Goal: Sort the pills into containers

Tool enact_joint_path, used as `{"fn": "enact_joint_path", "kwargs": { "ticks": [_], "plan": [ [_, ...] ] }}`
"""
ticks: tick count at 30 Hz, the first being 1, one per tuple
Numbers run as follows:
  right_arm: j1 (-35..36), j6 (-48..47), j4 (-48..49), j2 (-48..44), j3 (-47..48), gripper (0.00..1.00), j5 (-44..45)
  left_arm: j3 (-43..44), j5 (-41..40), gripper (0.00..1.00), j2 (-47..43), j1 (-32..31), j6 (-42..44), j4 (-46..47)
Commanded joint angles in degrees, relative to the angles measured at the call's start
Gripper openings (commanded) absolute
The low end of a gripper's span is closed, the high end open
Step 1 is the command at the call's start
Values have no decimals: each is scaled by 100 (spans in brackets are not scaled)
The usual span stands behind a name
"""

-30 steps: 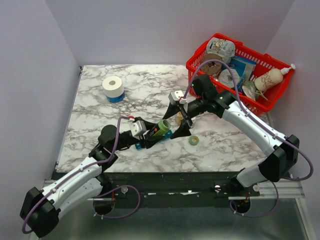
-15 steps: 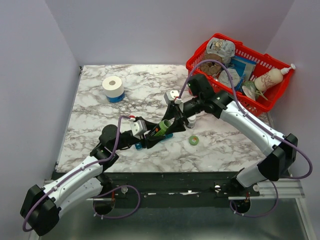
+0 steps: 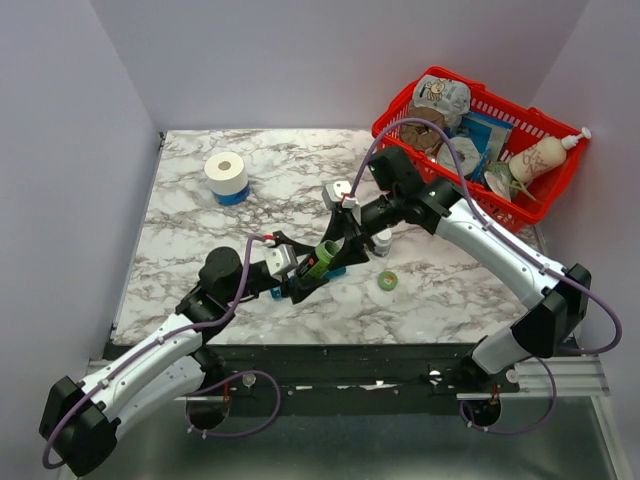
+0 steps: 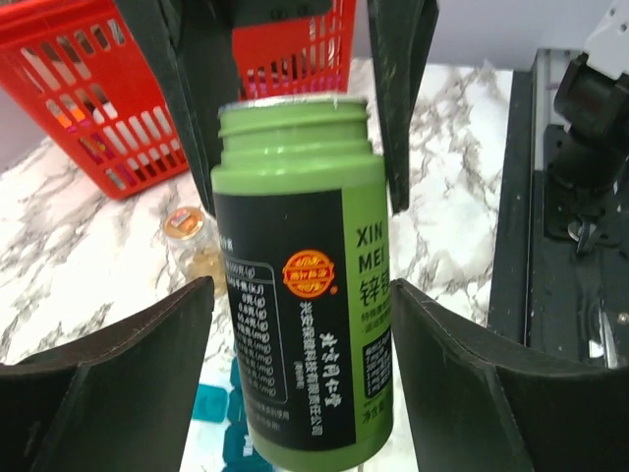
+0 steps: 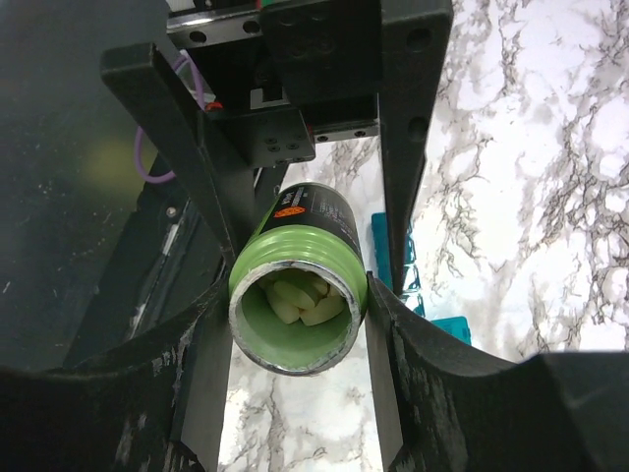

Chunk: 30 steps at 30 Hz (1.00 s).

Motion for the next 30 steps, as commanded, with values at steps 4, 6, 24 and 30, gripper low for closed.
{"fn": "enact_joint_path", "kwargs": {
  "ticks": [4, 6, 24, 30],
  "plan": [
    [69, -88, -251, 65, 284, 23, -19, 451, -140, 82, -7, 18, 883, -1212],
    [104, -88, -260, 83, 275, 23, -11, 443, -131, 82, 2, 18, 822, -1116],
    [253, -71, -120, 179, 223, 22, 543, 680, -87, 74, 187, 18, 304, -772],
    [253, -27, -102, 188, 266, 22, 578, 750, -61, 56, 301, 18, 417, -1009]
  ]
}}
